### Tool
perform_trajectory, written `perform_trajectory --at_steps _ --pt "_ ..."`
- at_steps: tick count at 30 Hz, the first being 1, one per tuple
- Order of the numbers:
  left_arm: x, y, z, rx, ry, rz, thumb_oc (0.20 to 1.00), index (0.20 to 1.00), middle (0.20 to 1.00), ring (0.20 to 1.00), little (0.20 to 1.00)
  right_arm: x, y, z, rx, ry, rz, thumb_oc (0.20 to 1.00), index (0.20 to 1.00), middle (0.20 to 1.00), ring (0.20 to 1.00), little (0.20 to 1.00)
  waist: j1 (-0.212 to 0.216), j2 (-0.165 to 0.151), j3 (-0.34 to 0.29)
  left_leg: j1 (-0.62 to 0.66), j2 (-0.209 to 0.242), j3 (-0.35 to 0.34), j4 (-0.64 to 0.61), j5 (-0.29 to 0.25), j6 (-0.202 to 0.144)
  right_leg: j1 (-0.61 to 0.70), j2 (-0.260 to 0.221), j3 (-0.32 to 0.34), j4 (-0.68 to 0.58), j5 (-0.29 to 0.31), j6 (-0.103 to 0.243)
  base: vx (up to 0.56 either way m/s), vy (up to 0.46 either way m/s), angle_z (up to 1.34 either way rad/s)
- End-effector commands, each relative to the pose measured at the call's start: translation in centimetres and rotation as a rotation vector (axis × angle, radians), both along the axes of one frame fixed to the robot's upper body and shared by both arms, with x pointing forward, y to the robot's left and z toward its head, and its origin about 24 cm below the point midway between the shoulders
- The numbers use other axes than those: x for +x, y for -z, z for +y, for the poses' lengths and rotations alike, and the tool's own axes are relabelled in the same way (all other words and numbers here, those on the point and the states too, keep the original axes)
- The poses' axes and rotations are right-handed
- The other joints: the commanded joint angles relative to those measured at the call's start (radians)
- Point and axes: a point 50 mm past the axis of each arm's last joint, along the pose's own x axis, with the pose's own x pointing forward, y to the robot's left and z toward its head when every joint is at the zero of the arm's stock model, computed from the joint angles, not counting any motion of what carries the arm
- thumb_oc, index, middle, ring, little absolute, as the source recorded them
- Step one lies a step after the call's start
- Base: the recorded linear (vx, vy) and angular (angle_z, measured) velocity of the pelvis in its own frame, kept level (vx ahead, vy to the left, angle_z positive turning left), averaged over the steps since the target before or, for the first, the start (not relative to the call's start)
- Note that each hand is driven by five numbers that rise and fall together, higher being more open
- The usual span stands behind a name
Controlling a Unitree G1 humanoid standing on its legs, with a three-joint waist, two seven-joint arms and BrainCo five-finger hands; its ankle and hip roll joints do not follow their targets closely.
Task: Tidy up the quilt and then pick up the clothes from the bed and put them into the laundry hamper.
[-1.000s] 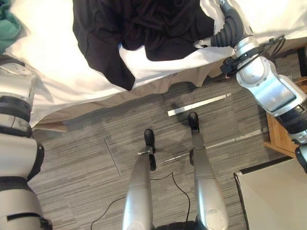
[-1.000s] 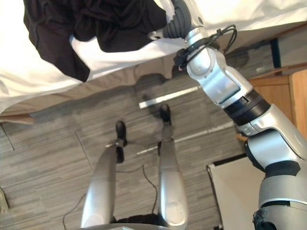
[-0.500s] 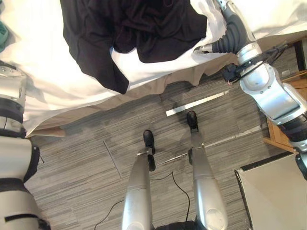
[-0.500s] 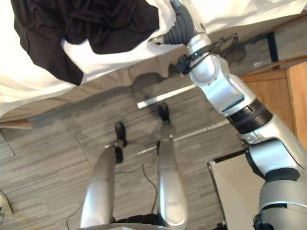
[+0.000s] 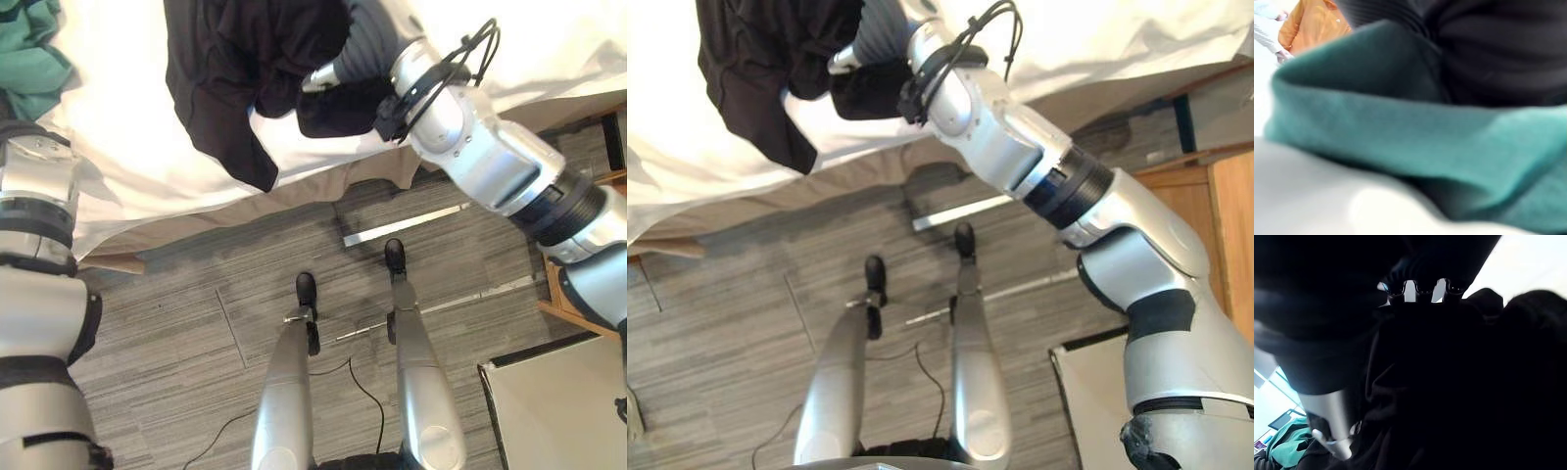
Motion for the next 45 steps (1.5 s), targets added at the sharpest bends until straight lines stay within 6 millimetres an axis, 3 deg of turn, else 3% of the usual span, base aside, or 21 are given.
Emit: perform_trajectory --at_steps 1,6,7,8,14,28,32,37,42,45 --pt "2.2 0.9 -2.6 0.016 0.091 0.054 0.2 0.2 0.2 0.2 0.2 -1.0 -1.1 1.0 0.009 -0.086 -0.057 1.0 1.0 1.0 1.0 1.0 0.025 0.069 -0.007 0.059 0.025 -0.063 -0.225 0.13 0.014 0.042 -0.003 -0.021 0.057 -0.083 -0.013 -0.02 -0.029 0.04" --pt "2.6 1.3 -3.2 0.023 0.106 0.061 0.2 0.2 0.2 0.2 0.2 -1.4 0.3 3.0 -0.026 -0.156 0.002 1.0 1.0 1.0 1.0 1.0 0.037 0.068 -0.007 0.041 0.019 -0.074 -0.206 0.128 0.015 0.03 -0.009 -0.025 0.066 -0.079 -0.011 0.0 -0.018 0.11" --pt "2.7 1.5 -3.4 0.025 0.105 0.064 0.2 0.2 0.2 0.2 0.2 -1.4 0.8 3.4 -0.04 -0.154 0.012 0.959 0.959 0.959 0.959 0.959 0.038 0.068 -0.007 0.036 0.019 -0.076 -0.204 0.128 0.014 0.026 -0.011 -0.025 0.067 -0.079 -0.01 0.01 0.009 0.12" --pt "2.7 1.5 -3.4 0.024 0.104 0.064 0.2 0.2 0.2 0.2 0.2 -1.4 1.0 3.6 -0.04 -0.15 0.018 0.2 0.2 0.2 0.2 0.2 0.039 0.069 -0.007 0.035 0.018 -0.076 -0.203 0.128 0.014 0.024 -0.011 -0.025 0.068 -0.079 -0.011 0.01 0.012 0.1" --pt "3.0 1.3 -3.7 0.026 0.118 0.067 0.2 0.2 0.2 0.2 0.2 -0.1 2.6 4.2 -0.079 -0.081 0.072 0.2 0.2 0.2 0.2 0.2 0.048 0.073 -0.007 0.019 0.017 -0.072 -0.196 0.123 0.015 0.01 -0.014 -0.036 0.077 -0.087 -0.013 0.0 0.005 0.02" --pt "3.4 1.2 -4.5 0.02 0.16 0.028 0.2 0.2 0.2 0.2 0.2 1.0 2.5 3.2 0.043 -0.012 0.035 0.2 0.2 0.2 0.2 0.2 0.048 0.07 -0.007 -0.003 0.018 -0.066 -0.178 0.116 0.013 -0.008 -0.019 -0.043 0.075 -0.08 -0.011 0.0 -0.008 0.02" --pt "3.7 0.2 -5.4 -0.038 0.257 -0.122 0.2 0.2 0.2 0.2 0.2 1.7 1.9 1.5 0.175 0.043 0.016 0.2 0.2 0.2 0.2 0.2 0.043 0.072 -0.007 0.016 0.018 -0.058 -0.183 0.111 0.012 0.01 -0.022 -0.045 0.068 -0.085 -0.01 0.0 0.0 0.0" --pt "3.4 -0.6 -7.3 -0.037 0.412 -0.344 0.2 0.2 0.2 0.2 0.2 2.1 0.7 -3.4 0.376 0.103 -0.027 0.2 0.2 0.2 0.2 0.2 0.047 0.068 -0.007 0.093 0.024 -0.053 -0.218 0.101 0.009 0.089 -0.023 -0.057 0.043 -0.098 -0.004 0.0 -0.051 0.0" --pt "2.5 0.3 -6.7 0.038 0.341 -0.275 0.2 0.2 0.2 0.2 0.2 1.3 -0.1 -5.6 0.394 0.131 -0.042 0.2 0.2 0.2 0.2 0.2 0.049 0.073 -0.007 0.16 0.022 -0.061 -0.255 0.099 0.011 0.143 -0.012 -0.046 0.031 -0.108 -0.004 -0.03 -0.027 -0.11" --pt "2.0 0.3 -5.6 0.022 0.288 -0.253 0.2 0.2 0.2 0.2 0.2 1.0 -0.7 -5.7 0.375 0.109 -0.047 0.2 0.2 0.2 0.2 0.2 0.041 0.084 -0.007 0.179 0.026 -0.056 -0.263 0.105 0.01 0.155 -0.009 -0.037 0.03 -0.111 -0.006 -0.04 0.079 -0.21"
